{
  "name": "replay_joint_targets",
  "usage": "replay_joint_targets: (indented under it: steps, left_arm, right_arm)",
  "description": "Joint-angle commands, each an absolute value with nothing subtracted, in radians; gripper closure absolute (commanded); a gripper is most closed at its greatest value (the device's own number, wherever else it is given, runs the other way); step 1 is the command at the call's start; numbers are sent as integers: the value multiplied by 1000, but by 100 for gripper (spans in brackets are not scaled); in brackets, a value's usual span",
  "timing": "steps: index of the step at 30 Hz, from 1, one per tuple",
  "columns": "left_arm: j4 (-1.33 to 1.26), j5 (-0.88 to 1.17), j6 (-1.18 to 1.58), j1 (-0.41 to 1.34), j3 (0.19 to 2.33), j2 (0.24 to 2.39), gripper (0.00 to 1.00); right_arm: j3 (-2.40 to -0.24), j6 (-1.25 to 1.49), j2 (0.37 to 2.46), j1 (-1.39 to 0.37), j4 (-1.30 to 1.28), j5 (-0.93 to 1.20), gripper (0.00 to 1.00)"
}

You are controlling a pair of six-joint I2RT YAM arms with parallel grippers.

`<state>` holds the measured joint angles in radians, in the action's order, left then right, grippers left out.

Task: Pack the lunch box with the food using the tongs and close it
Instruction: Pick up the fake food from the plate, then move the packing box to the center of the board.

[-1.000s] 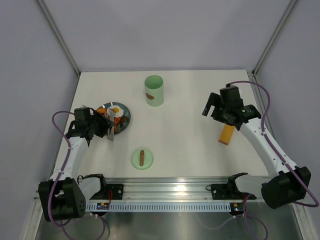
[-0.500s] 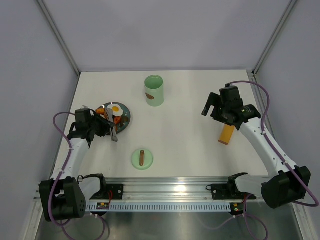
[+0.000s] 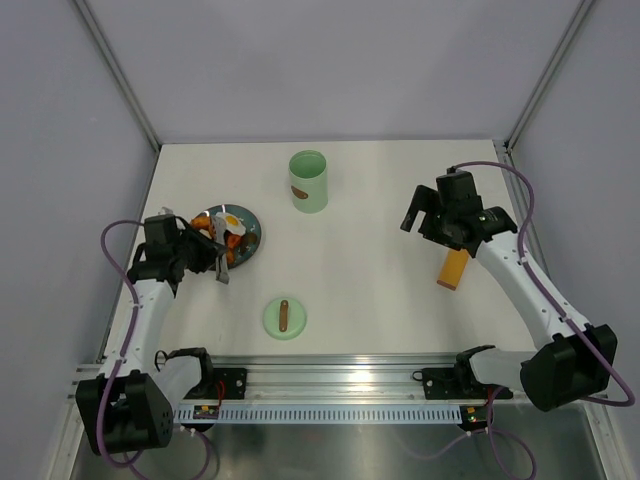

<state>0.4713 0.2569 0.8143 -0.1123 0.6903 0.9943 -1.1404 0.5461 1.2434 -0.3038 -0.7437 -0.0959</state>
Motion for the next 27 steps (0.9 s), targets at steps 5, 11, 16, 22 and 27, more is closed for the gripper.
replay_joint_targets:
  steps: [5, 11, 16, 22, 27]
  left_arm:
    - [575, 268, 674, -117, 870, 953, 100]
    - [597, 356, 626, -117, 969, 957, 100]
    - [598, 439, 592, -117, 1046, 980, 100]
    - [554, 524, 587, -114, 1080, 999, 100]
    - [546, 575, 569, -109, 1120, 1020, 100]
  right_arm:
    - [-1183, 543, 1287, -316, -678, -68, 0]
    - [-1221, 575, 1377, -325, -569, 8, 0]
    - [-1322, 581, 1541, -331, -499, 184, 1]
    - [-1558, 670, 1819, -272, -428, 321, 2]
    - [-1866, 782, 2115, -233, -457, 419, 25]
